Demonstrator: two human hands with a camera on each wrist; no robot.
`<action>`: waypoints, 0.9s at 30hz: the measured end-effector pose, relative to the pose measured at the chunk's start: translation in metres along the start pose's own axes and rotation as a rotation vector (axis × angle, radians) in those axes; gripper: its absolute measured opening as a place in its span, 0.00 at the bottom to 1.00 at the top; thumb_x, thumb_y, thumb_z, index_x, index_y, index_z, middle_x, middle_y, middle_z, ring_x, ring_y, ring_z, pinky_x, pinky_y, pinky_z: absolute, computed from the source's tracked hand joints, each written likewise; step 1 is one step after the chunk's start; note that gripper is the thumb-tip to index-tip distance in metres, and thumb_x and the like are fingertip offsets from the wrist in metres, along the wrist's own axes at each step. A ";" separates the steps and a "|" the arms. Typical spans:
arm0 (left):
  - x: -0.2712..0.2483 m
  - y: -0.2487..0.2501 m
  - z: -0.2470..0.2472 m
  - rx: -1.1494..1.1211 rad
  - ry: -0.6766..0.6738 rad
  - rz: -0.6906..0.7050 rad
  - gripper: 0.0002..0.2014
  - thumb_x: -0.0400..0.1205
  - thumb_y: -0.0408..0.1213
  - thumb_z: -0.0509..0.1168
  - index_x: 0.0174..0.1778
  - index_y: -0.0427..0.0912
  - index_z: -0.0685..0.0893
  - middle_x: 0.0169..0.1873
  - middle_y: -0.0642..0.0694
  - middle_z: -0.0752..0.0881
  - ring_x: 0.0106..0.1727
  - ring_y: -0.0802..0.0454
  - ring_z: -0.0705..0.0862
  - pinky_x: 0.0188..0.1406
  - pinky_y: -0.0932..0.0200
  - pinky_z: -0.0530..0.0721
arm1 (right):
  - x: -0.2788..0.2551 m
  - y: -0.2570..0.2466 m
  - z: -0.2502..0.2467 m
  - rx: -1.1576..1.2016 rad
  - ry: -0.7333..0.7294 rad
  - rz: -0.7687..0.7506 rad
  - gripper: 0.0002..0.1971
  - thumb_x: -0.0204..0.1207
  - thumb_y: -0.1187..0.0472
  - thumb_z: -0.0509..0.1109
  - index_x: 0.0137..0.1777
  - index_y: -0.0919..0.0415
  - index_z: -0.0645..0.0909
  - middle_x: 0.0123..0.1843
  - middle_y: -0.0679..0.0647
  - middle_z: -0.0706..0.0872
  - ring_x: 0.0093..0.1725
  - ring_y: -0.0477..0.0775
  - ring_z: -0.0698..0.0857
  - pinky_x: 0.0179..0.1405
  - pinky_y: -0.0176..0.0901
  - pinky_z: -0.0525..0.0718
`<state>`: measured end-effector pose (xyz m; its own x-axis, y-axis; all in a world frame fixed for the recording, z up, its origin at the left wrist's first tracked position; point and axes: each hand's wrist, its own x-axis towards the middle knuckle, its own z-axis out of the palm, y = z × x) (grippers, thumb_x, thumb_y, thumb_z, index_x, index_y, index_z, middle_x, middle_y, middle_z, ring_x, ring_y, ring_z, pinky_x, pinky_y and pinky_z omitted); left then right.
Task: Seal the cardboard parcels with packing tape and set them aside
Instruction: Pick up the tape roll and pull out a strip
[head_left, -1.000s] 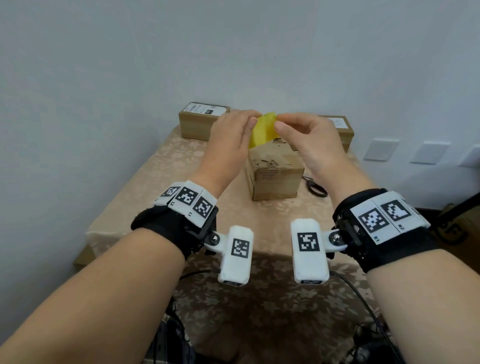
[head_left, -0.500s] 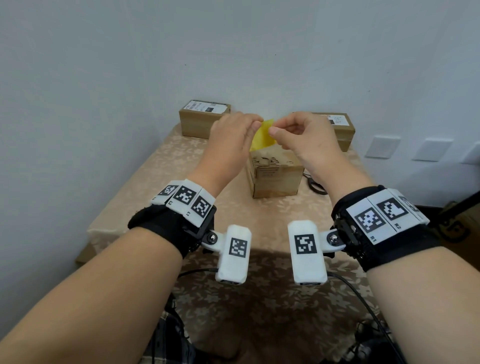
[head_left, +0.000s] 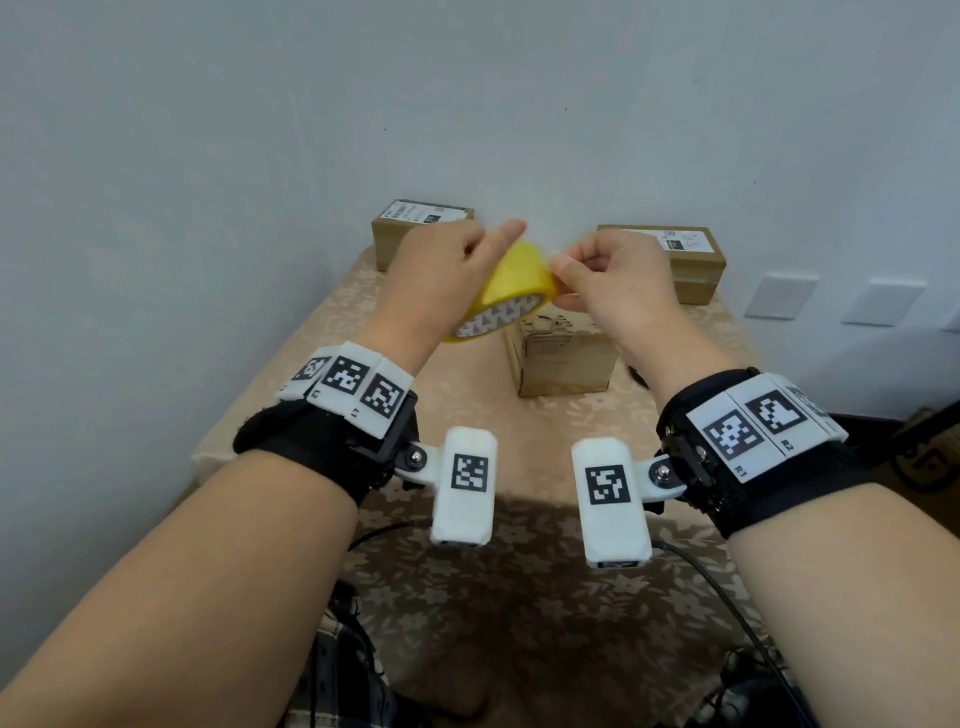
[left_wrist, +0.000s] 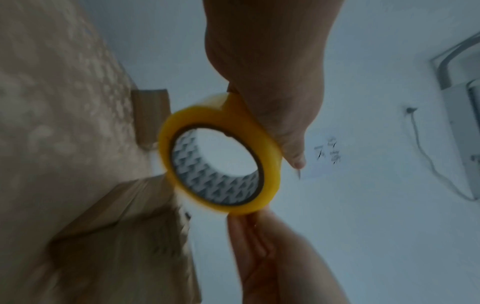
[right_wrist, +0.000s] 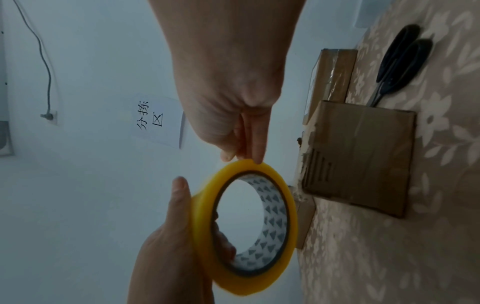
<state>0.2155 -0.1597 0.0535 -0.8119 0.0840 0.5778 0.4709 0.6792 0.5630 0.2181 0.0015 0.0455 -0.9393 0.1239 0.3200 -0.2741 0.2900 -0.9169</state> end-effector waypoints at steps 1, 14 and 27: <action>0.003 -0.002 -0.005 -0.003 0.037 -0.024 0.28 0.83 0.53 0.61 0.20 0.42 0.63 0.17 0.51 0.63 0.22 0.56 0.62 0.27 0.56 0.60 | 0.000 -0.002 0.002 -0.019 -0.018 0.000 0.11 0.78 0.67 0.71 0.34 0.58 0.79 0.34 0.57 0.85 0.34 0.52 0.86 0.39 0.41 0.90; -0.013 -0.019 -0.015 0.111 -0.337 -0.141 0.27 0.67 0.59 0.75 0.55 0.48 0.78 0.46 0.55 0.80 0.51 0.54 0.76 0.44 0.57 0.74 | 0.009 0.012 0.006 -0.145 -0.026 0.149 0.11 0.76 0.66 0.72 0.32 0.58 0.81 0.29 0.51 0.81 0.31 0.47 0.78 0.38 0.42 0.80; -0.013 -0.026 -0.007 0.199 -0.430 -0.050 0.19 0.80 0.50 0.67 0.67 0.51 0.81 0.60 0.46 0.80 0.65 0.48 0.76 0.62 0.56 0.72 | 0.014 0.015 -0.013 -0.261 0.080 0.164 0.11 0.76 0.63 0.73 0.32 0.59 0.81 0.46 0.53 0.86 0.48 0.47 0.80 0.47 0.38 0.73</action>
<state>0.2159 -0.1834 0.0359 -0.9208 0.3131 0.2327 0.3865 0.8131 0.4352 0.2034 0.0197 0.0390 -0.9447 0.2603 0.1997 -0.0482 0.4921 -0.8692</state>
